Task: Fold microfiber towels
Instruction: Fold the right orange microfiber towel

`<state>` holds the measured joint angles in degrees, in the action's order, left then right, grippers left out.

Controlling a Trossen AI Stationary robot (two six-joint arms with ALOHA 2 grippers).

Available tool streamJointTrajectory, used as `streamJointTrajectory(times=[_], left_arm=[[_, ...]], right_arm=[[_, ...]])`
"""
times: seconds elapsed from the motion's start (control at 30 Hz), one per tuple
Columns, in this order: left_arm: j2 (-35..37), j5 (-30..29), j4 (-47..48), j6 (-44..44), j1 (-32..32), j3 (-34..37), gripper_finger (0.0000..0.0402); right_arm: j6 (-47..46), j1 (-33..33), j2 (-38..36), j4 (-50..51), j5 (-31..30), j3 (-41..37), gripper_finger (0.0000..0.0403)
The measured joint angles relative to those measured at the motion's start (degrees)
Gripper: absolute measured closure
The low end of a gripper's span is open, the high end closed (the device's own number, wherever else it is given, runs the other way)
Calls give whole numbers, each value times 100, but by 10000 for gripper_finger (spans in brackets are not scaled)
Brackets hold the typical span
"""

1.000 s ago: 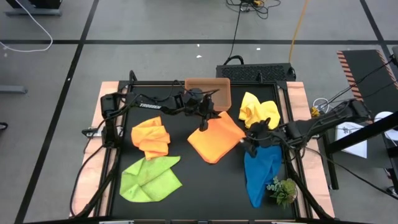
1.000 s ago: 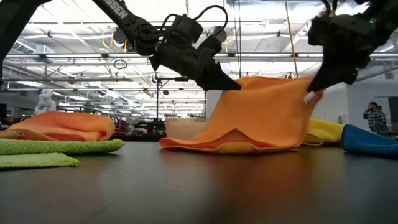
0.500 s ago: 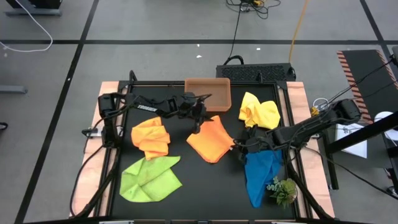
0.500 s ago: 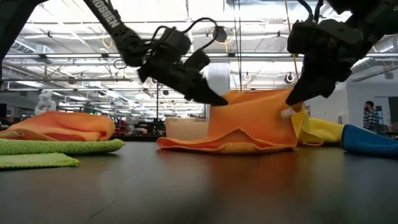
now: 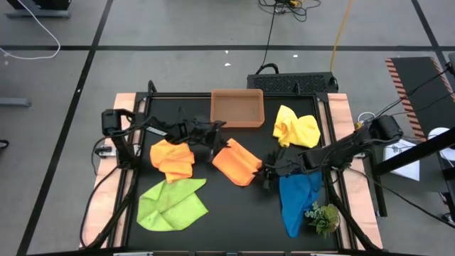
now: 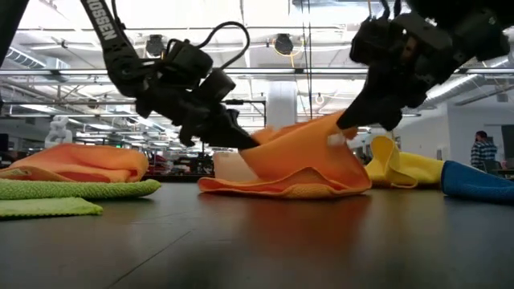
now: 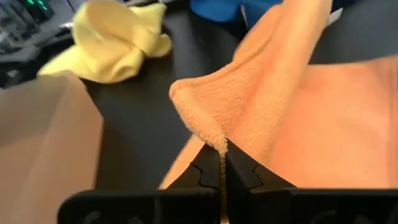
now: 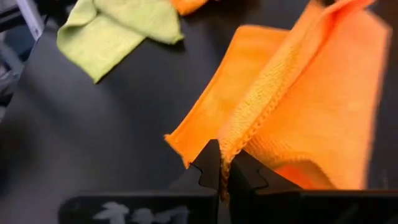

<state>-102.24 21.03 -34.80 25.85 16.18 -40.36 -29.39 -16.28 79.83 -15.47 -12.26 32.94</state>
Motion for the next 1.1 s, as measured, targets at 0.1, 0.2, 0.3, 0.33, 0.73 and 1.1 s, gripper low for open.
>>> streamJointTrajectory(times=[0.1, 0.2, 0.3, 0.33, 0.73, 1.1], left_arm=[[2, -20, 102, 2, -81, 39, 399], [2, -31, 235, 0, -189, 42, 386], [2, -33, 360, 0, -287, 42, 371], [2, -33, 410, 0, -305, 44, 366], [31, -34, 951, -4, -307, 44, 301], [1276, -487, 2606, -113, -372, 42, 248]], right_arm=[[8, 56, 333, -421, 312, -1, 403], [9, 84, 597, -739, 541, -1, 399], [9, 86, 773, -983, 788, -1, 386], [9, 86, 811, -1034, 818, -1, 380], [74, 82, 818, -1126, 825, -1, 294], [203, 136, 818, -1068, 800, -1, 239]])
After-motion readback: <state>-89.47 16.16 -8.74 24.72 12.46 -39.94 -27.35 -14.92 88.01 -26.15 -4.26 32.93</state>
